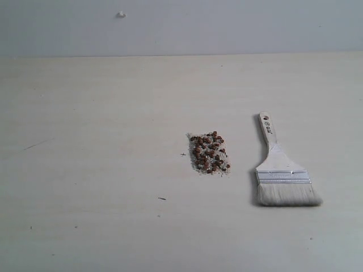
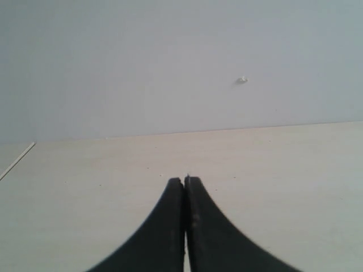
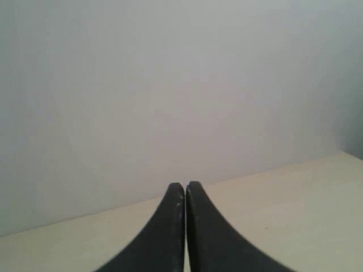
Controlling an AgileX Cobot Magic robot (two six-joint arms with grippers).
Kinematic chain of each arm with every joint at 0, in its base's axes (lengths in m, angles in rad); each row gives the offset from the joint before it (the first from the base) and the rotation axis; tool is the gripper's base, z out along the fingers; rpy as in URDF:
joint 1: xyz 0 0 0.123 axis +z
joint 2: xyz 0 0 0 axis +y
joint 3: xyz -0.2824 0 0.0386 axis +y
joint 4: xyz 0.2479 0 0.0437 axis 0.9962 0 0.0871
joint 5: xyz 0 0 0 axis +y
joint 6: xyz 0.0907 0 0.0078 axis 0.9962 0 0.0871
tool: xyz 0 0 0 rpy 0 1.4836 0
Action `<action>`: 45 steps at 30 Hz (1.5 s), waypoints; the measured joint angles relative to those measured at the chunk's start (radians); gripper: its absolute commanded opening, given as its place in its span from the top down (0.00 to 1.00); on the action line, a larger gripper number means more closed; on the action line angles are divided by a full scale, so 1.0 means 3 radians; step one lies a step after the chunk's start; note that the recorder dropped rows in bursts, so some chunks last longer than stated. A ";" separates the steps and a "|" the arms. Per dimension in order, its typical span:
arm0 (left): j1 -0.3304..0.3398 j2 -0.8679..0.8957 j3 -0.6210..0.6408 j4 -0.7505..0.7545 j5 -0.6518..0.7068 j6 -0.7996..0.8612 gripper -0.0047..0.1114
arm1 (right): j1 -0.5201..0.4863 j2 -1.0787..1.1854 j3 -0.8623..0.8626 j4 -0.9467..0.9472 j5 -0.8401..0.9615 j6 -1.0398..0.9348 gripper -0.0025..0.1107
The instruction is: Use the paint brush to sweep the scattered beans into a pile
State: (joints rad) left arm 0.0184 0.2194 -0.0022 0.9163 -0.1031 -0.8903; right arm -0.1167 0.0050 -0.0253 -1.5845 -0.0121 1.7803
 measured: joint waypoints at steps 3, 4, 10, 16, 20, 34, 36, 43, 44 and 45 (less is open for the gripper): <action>0.0000 0.0000 0.0000 0.0000 0.0000 0.0000 0.96 | 0.0000 0.0000 0.0060 0.0611 0.0076 -0.0653 0.98; 0.0000 0.0000 0.0000 0.0000 0.0000 0.0000 0.96 | 0.0000 0.0000 0.0065 0.0842 0.0088 -0.0949 0.98; 0.0000 0.0000 0.0000 0.0000 0.0000 0.0000 0.96 | 0.0000 0.0000 0.0065 0.2971 0.0010 -0.3486 0.98; 0.0000 0.0000 0.0000 0.0000 0.0000 0.0000 0.96 | 0.0000 0.0000 0.0065 0.3539 -0.0035 -0.4006 0.98; 0.0000 0.0000 0.0000 0.0000 0.0000 0.0000 0.96 | 0.0000 0.0000 0.0065 0.3578 -0.0035 -0.4006 0.98; 0.0000 0.0000 0.0000 0.0000 0.0000 0.0000 0.96 | 0.0000 0.0000 0.0065 0.4635 -0.0047 -0.5112 0.98; 0.0000 0.0000 0.0000 0.0000 0.0000 0.0000 0.96 | 0.0000 0.0000 0.0065 0.4704 -0.0047 -0.5136 0.98; 0.0000 0.0000 0.0000 0.0000 0.0000 0.0000 0.96 | 0.0000 0.0000 0.0065 0.4759 -0.0047 -0.5169 0.98; 0.0000 0.0000 0.0000 0.0000 0.0000 0.0000 0.96 | 0.0000 0.0000 0.0065 0.4759 -0.0047 -0.5169 0.98; 0.0000 0.0000 0.0000 0.0000 0.0000 0.0000 0.96 | 0.0000 0.0000 0.0065 0.4759 -0.0047 -0.5169 0.98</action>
State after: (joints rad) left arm 0.0184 0.2194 -0.0022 0.9163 -0.1031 -0.8903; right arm -0.1167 0.0050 -0.0057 -0.1567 -0.0263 0.2296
